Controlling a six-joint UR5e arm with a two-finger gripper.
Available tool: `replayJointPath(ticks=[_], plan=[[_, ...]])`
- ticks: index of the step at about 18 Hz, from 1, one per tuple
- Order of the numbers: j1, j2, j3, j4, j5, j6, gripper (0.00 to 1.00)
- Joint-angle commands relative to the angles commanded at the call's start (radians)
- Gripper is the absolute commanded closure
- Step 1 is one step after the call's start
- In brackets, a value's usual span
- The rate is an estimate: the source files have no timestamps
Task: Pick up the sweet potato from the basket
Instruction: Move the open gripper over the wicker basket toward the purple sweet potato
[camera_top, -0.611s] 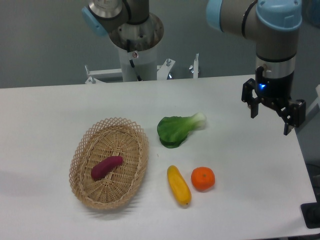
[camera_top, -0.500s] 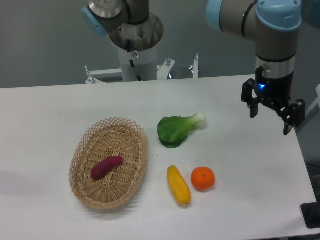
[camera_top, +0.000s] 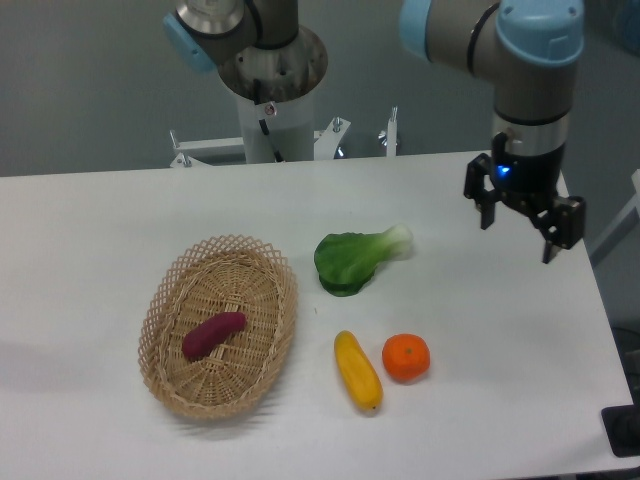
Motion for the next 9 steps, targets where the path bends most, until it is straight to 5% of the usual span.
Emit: replayJointPath(ticks=[9], plan=[[-0.224, -0.015, -0.060, 0.066, 0.000, -0.470, 0.00]])
